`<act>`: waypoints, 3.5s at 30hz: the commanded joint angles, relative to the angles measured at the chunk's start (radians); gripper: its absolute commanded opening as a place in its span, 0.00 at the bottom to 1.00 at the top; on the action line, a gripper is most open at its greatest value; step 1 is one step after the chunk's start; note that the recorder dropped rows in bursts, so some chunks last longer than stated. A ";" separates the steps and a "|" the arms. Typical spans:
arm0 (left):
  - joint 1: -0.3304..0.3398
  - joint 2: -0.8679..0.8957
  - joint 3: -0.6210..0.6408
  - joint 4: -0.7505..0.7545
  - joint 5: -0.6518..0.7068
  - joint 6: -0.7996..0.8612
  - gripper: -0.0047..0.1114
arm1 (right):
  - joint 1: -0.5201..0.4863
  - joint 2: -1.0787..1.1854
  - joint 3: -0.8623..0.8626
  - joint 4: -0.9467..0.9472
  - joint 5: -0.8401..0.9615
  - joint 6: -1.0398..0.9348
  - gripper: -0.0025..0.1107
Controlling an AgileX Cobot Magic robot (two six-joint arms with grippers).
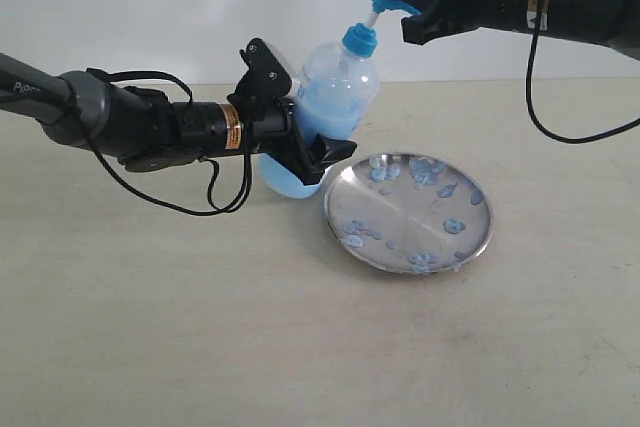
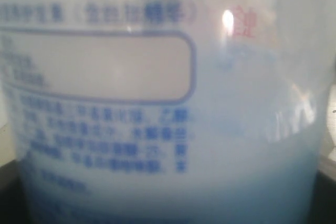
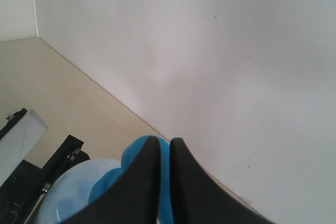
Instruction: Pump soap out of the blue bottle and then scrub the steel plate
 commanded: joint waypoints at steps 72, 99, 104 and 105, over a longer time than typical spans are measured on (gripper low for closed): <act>0.033 0.038 0.086 -0.348 -0.069 0.085 0.90 | 0.133 -0.478 0.249 0.554 0.372 -0.569 0.02; 0.031 -0.330 0.086 -0.436 0.363 0.087 0.97 | 0.133 -0.478 0.249 0.587 0.419 -0.584 0.02; 0.029 -0.414 0.086 -0.436 0.368 0.064 0.97 | 0.133 -0.506 0.249 0.616 0.428 -0.575 0.02; 0.029 -0.434 0.086 -0.436 0.368 0.031 0.97 | 0.133 -0.511 0.249 0.616 0.431 -0.575 0.02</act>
